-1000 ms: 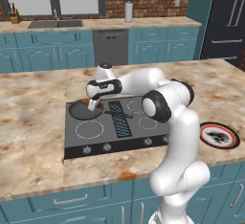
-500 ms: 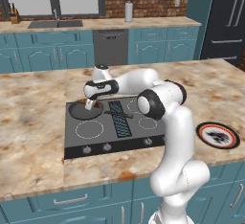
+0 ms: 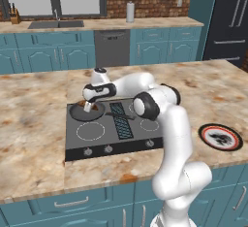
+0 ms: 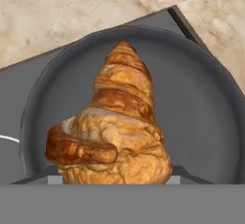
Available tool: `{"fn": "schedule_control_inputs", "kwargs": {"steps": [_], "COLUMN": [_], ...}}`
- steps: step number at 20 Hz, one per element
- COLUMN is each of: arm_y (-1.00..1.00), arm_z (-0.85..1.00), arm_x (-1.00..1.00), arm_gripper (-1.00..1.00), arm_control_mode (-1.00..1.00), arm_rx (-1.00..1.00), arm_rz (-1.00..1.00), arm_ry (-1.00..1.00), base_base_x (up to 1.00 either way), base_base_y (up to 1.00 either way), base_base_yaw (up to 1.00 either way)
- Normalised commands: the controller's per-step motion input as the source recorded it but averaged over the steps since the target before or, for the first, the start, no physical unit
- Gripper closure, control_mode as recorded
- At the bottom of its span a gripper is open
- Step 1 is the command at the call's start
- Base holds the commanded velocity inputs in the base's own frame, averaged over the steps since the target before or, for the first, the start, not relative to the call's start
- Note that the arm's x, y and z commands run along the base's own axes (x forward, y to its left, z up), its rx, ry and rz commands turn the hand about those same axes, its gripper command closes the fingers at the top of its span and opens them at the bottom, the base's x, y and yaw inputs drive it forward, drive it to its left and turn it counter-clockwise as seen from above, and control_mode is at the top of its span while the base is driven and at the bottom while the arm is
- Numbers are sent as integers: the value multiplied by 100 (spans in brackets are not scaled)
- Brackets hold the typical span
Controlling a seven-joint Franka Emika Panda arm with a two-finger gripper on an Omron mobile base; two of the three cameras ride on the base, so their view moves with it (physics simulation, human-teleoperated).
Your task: Pick the croissant and place it on the pan. Then turn on the stove to warm the croissant.
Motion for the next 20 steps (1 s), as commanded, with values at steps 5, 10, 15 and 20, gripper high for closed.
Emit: {"fn": "schedule_control_inputs", "kwargs": {"steps": [5, 10, 15, 20], "arm_y": [4, 0, 0, 0], "arm_z": [-22, -20, -20, -19], "arm_x": [25, 18, 9, 8], "arm_gripper": [100, 100, 100, 100], "arm_control_mode": [-100, -100, -100, -100], "arm_rx": [0, 0, 0, 0], "arm_rz": [0, 0, 0, 0], "arm_ry": [0, 0, 2, 3], "base_base_x": [0, 0, 0, 0], "base_base_y": [0, 0, 0, 0], "base_base_yaw": [0, 0, 0, 0]}}
